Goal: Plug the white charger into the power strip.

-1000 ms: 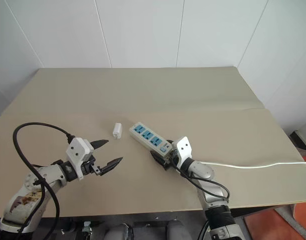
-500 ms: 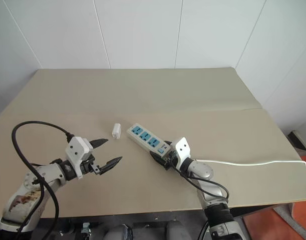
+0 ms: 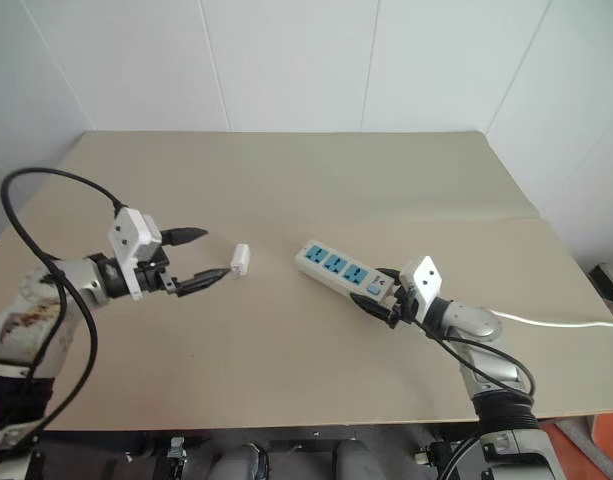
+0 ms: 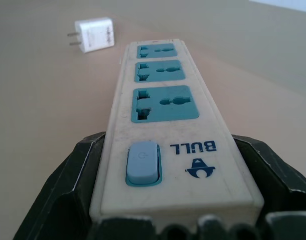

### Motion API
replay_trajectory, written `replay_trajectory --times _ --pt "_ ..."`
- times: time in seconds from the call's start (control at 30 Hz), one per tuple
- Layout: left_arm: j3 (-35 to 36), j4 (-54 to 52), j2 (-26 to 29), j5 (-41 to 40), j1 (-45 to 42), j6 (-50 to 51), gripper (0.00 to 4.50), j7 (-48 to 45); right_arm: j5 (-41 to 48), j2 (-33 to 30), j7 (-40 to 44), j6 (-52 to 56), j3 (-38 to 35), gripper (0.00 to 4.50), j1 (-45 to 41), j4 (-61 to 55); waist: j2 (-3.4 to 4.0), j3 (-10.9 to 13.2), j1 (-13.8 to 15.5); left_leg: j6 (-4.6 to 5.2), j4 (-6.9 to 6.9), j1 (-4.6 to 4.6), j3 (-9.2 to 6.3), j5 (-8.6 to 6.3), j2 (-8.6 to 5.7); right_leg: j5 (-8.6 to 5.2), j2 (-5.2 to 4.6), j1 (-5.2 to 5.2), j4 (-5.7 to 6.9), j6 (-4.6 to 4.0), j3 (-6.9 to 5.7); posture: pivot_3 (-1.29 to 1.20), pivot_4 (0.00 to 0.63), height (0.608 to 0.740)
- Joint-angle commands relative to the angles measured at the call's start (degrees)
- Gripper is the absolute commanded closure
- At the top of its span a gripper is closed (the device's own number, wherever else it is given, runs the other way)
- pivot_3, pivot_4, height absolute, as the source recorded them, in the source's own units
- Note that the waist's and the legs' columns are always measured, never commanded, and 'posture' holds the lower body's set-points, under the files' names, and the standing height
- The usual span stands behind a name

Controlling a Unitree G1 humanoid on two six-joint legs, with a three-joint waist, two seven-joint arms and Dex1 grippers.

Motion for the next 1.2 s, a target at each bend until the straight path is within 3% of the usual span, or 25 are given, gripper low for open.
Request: replay_trajectory --times 0.03,0.27,0.37,0.63,0.8,1.2 --pt "-1.41 6.83 3.02 1.29 -8.52 3.0 0.0 -2.93 6.32 -1.52 4.64 3.08 -2.6 1.06 0.59 -7.3 0.02 0.26 0.07 0.0 0.02 -0.01 -0.01 0.0 0.0 0.0 0.01 0.0 0.06 0.0 -0.01 0.0 0.15 0.74" --pt "-13.24 18.76 3.0 7.39 -32.99 26.96 0.0 -2.27 7.15 -2.51 11.32 5.52 1.96 1.06 4.21 -13.21 0.06 0.56 0.45 0.03 0.29 -0.31 -0.16 -0.01 -0.04 -0.04 0.03 -0.09 0.09 0.07 -0.21 0.0 0.15 0.74" --pt "-19.27 30.39 -2.08 11.98 -46.61 39.15 0.0 1.59 5.19 -0.75 11.95 4.29 5.39 1.06 5.02 -13.87 -0.02 0.64 0.73 0.09 0.67 -0.67 -0.38 -0.05 -0.05 -0.06 0.07 -0.23 0.17 0.11 -0.42 0.0 0.15 0.74" --pt "-24.65 59.0 -17.21 18.55 -68.91 59.3 0.0 10.91 1.87 1.62 11.85 2.31 9.97 1.06 6.01 -14.34 0.05 0.76 0.37 0.09 0.77 -1.23 -0.5 -0.03 -0.14 -0.06 0.03 -0.82 0.36 0.11 -0.51 0.0 0.15 0.74" --pt "-19.87 67.51 -22.32 19.02 -73.33 60.66 0.0 17.49 1.82 2.5 10.74 2.6 9.89 1.06 6.3 -14.69 0.11 0.82 -0.1 0.08 0.72 -1.12 -0.46 -0.03 -0.14 -0.06 0.01 -0.86 0.44 0.11 -0.47 0.0 0.15 0.74" --pt "-6.72 76.21 -28.13 19.03 -66.03 50.88 0.0 37.83 1.66 2.36 6.91 4.9 9.94 1.06 8.71 -19.19 0.1 0.82 0.43 -0.01 0.72 -1.07 -0.47 0.01 -0.18 -0.06 -0.09 -0.88 0.85 0.11 -0.48 0.0 0.15 0.74"
